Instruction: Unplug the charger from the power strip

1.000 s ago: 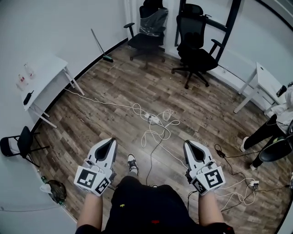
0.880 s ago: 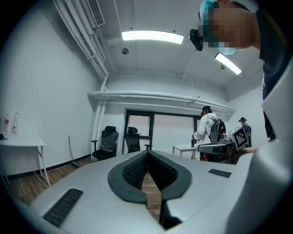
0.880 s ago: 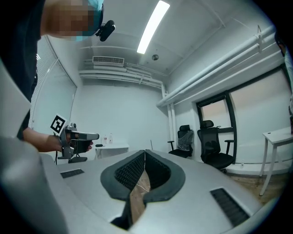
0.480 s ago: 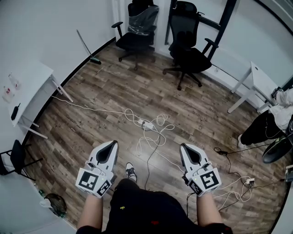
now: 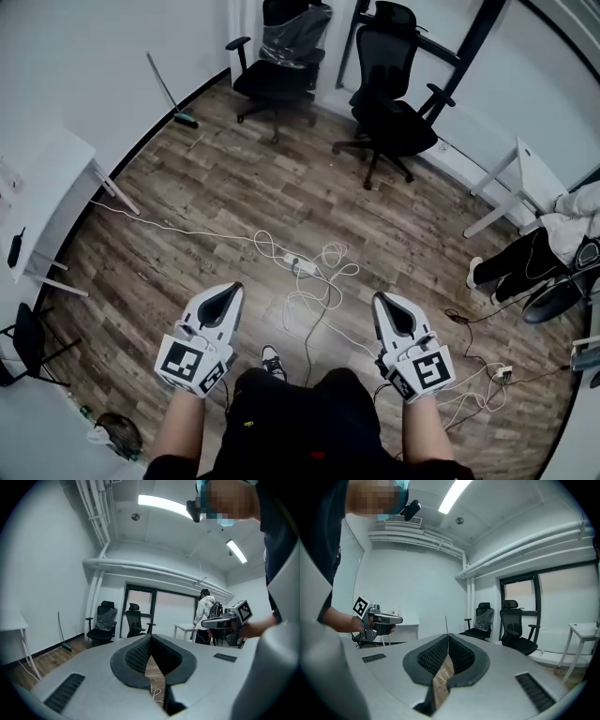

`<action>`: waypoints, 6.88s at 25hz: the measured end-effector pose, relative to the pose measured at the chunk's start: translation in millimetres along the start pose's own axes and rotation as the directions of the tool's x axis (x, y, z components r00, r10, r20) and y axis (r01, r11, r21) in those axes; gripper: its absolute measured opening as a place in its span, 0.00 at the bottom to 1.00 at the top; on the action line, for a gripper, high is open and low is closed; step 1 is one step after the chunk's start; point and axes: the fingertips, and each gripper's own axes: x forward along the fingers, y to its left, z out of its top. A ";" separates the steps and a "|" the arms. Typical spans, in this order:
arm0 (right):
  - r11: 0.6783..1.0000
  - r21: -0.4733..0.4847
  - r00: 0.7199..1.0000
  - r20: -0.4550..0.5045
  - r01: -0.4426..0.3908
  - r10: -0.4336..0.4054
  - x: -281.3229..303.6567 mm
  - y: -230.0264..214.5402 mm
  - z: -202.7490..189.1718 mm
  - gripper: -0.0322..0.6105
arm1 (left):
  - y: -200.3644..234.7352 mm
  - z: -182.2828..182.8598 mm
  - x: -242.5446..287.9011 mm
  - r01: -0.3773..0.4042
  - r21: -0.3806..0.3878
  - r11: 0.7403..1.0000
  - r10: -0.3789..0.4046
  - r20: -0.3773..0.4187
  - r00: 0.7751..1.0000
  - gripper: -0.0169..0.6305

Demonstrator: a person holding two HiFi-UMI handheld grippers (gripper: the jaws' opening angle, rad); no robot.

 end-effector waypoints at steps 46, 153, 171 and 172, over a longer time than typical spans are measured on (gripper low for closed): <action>0.978 0.083 0.904 -0.372 -0.193 0.210 320.5 -216.7 -495.6 0.09 | 135.5 -416.8 361.2 -0.023 -0.146 0.989 -0.023 -0.306 0.952 0.06; 0.928 0.331 0.961 -0.153 -0.170 0.230 316.1 -174.8 -425.9 0.22 | 182.7 -428.8 344.7 -0.135 -0.227 0.964 0.065 -0.294 0.954 0.05; 0.965 0.238 0.993 0.066 -0.110 0.097 198.8 -211.6 -75.1 0.22 | 93.4 -92.6 249.9 -0.175 -0.166 0.971 0.156 -0.120 0.981 0.05; 0.967 0.232 0.993 0.069 -0.105 0.091 192.4 -210.1 -63.1 0.22 | 90.2 -78.0 246.8 -0.172 -0.163 0.972 0.156 -0.108 0.982 0.05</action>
